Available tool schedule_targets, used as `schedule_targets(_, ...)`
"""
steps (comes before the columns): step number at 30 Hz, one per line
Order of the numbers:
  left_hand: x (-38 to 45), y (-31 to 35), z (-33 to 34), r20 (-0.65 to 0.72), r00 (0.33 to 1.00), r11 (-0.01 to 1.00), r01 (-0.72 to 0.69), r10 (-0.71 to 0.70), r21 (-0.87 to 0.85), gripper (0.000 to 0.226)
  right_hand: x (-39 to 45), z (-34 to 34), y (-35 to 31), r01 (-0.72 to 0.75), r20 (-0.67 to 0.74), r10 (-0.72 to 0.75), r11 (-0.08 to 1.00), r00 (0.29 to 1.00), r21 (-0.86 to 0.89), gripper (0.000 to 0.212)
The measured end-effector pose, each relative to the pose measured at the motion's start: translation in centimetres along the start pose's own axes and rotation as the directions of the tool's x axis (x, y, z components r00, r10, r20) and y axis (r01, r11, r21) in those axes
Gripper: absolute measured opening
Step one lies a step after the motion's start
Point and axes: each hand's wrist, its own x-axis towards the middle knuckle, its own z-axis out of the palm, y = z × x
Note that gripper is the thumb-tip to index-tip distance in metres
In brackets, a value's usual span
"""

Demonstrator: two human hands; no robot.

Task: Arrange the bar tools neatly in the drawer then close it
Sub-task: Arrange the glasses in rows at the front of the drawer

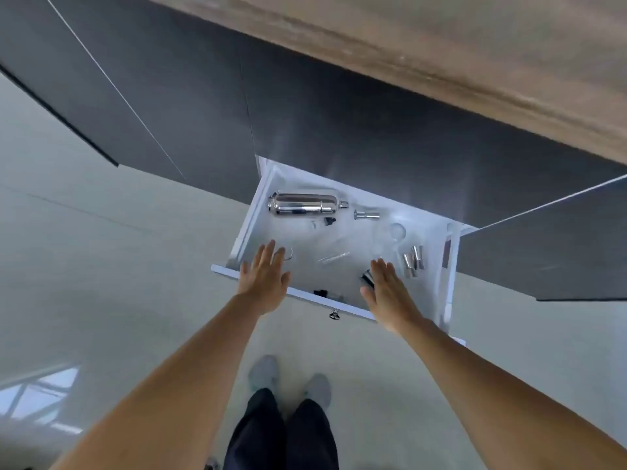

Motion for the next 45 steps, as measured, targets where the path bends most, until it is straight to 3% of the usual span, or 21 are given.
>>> schedule_targets(8,8.9,-2.5,6.4,-0.027,1.0,0.997,-0.017,0.015,-0.078,0.055,11.5,5.8,1.0,0.19,-0.015,-0.194,0.974,0.981,-0.123,0.062)
schedule_targets(14,13.2,-4.1,7.3,-0.001,0.998,0.993,-0.055,0.056,-0.103,0.062,18.3,9.2,0.4,0.269,0.011,-0.286,0.89,0.958,-0.368,0.085)
schedule_targets(21,14.8,-5.4,6.0,-0.027,0.998,0.994,-0.06,0.058,-0.09,0.059,21.1,10.9,0.5,0.295,0.027,-0.316,0.848,0.948,-0.439,0.066)
schedule_targets(24,14.7,-6.1,5.3,-0.028,0.999,0.998,-0.039,0.037,-0.059,0.057,21.0,10.8,0.2,0.287,-0.052,-0.323,0.895,0.945,-0.341,0.064)
schedule_targets(28,14.4,-6.9,4.8,0.034,0.999,1.0,-0.019,0.019,0.01,0.064,20.1,10.7,-1.5,0.315,-0.267,-0.321,0.947,0.909,-0.066,0.064)
schedule_targets(30,14.2,-7.1,4.5,0.068,0.998,1.0,-0.009,0.009,0.008,0.068,19.8,10.9,-2.8,0.336,-0.309,-0.288,0.935,0.907,0.115,0.066)
schedule_targets(33,14.0,-7.2,4.4,0.126,0.992,1.0,-0.002,-0.001,0.021,0.07,19.4,11.2,-4.4,0.38,-0.267,-0.305,0.872,0.914,0.307,0.065)
schedule_targets(45,13.9,-8.4,4.9,0.264,0.964,0.999,0.035,-0.034,-0.002,0.067,18.2,12.5,-6.1,0.354,-0.027,-0.381,0.831,0.924,0.429,0.066)
